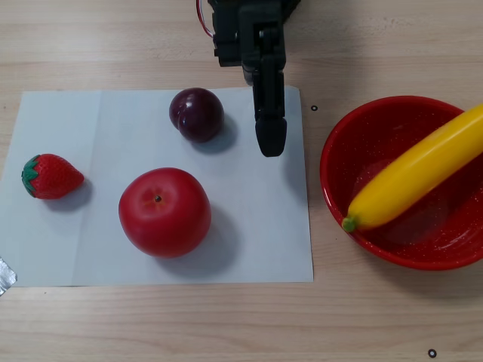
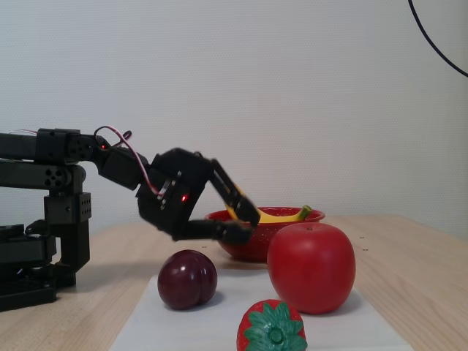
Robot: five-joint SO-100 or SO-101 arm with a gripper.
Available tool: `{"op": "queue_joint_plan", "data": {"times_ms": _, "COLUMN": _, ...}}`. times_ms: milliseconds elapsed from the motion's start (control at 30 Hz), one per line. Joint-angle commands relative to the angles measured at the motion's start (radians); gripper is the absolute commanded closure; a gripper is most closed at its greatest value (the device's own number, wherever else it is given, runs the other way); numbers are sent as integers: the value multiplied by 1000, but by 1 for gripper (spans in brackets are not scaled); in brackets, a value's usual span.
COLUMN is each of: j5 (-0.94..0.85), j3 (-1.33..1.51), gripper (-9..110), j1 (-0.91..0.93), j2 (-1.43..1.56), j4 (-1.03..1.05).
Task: Grasp the banana and put it in the red bowl.
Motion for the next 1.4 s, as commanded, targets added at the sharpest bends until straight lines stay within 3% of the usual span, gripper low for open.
{"op": "queue_joint_plan", "data": {"times_ms": 0, "j5": -17, "j3": 3, "gripper": 101, "j1": 6, "j2": 69, "j4": 67}}
{"op": "queue_joint_plan", "data": {"times_ms": 333, "j5": -17, "j3": 5, "gripper": 101, "j1": -9, "j2": 198, "j4": 500}}
{"op": "queue_joint_plan", "data": {"times_ms": 633, "j5": 44, "j3": 6, "gripper": 101, "j1": 14, "j2": 198, "j4": 755}}
{"op": "queue_joint_plan", "data": {"times_ms": 1367, "j5": 91, "j3": 6, "gripper": 101, "j1": 44, "j2": 198, "j4": 775}}
